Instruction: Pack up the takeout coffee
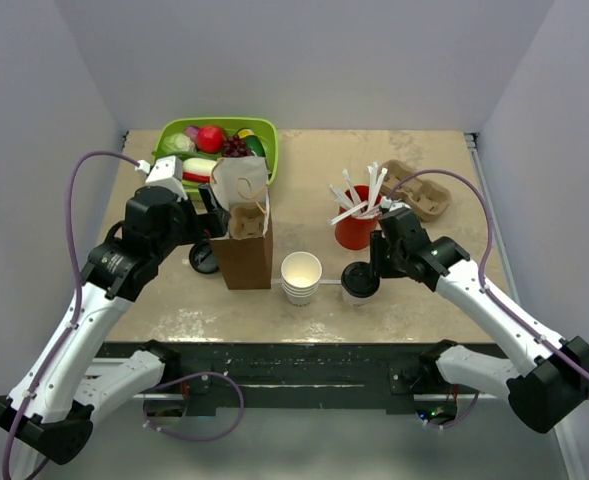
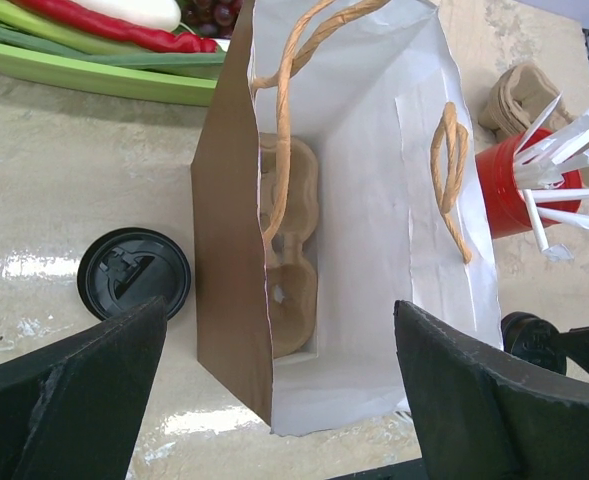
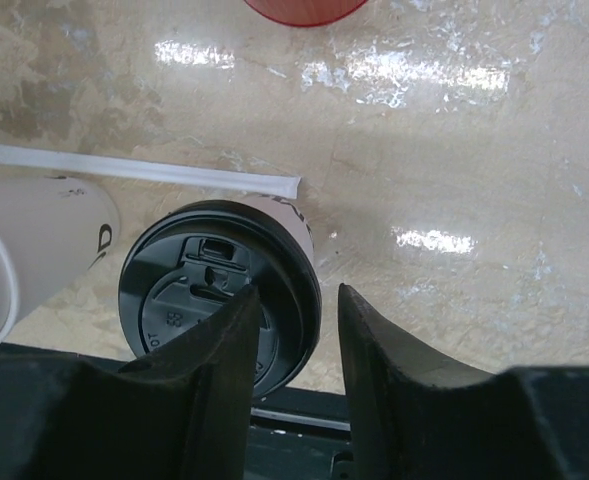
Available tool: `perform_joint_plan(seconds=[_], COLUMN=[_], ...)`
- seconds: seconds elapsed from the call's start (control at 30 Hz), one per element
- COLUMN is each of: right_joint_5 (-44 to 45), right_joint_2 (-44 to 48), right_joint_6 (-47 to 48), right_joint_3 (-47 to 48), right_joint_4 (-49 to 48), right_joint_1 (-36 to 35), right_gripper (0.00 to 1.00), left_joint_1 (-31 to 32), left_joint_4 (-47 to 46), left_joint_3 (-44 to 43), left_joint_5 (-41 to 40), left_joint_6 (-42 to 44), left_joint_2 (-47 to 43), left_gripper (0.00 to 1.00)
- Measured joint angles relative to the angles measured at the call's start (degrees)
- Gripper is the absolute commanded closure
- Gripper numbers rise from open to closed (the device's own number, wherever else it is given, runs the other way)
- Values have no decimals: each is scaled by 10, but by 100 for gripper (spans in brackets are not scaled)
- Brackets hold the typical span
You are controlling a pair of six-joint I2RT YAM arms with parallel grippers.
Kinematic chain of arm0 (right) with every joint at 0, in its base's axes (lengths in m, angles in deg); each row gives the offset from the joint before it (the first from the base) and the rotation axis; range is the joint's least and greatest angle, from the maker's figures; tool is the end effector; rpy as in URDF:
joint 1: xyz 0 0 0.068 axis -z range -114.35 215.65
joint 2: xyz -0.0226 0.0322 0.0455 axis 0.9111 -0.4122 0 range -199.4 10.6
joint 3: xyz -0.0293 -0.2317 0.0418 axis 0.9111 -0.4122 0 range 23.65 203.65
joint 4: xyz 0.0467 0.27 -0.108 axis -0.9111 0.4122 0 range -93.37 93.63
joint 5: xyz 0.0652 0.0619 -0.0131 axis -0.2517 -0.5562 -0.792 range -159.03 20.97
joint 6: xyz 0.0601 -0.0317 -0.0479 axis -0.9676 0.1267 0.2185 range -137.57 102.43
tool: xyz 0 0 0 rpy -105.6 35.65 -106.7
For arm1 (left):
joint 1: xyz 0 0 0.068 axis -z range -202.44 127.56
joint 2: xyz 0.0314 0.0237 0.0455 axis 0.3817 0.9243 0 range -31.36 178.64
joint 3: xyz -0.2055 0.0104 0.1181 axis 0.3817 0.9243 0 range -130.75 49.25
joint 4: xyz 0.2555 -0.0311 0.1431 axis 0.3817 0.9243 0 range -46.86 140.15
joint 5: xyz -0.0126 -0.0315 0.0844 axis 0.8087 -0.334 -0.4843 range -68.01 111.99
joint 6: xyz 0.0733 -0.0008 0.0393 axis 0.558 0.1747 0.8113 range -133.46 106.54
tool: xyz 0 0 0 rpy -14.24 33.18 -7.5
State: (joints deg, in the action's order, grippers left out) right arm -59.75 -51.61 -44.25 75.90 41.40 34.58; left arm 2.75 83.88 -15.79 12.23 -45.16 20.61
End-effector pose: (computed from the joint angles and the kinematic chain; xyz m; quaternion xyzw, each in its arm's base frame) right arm 0.2497 0.1367 0.2062 -0.0120 0.9501 0.0783 0.3016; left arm 0.2479 -0.1030 0.3465 -0.0924 0.8487 -0.1816 0.4881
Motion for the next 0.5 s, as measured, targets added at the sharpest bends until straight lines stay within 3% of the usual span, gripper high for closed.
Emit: perform_joint_plan(seconds=[0.5], right_joint_5=[-31], right_joint_2=[-10], right_joint_6=[22], right_joint_3=[-9], right_joint_4=[-27], right_joint_1=[5], right_gripper=[65], left_joint_1=[0], left_joint_4=[0], left_joint_3=[0], left_joint_5=[3], left_joint_6=[-1], left_joint_2=[8], left_gripper=[0])
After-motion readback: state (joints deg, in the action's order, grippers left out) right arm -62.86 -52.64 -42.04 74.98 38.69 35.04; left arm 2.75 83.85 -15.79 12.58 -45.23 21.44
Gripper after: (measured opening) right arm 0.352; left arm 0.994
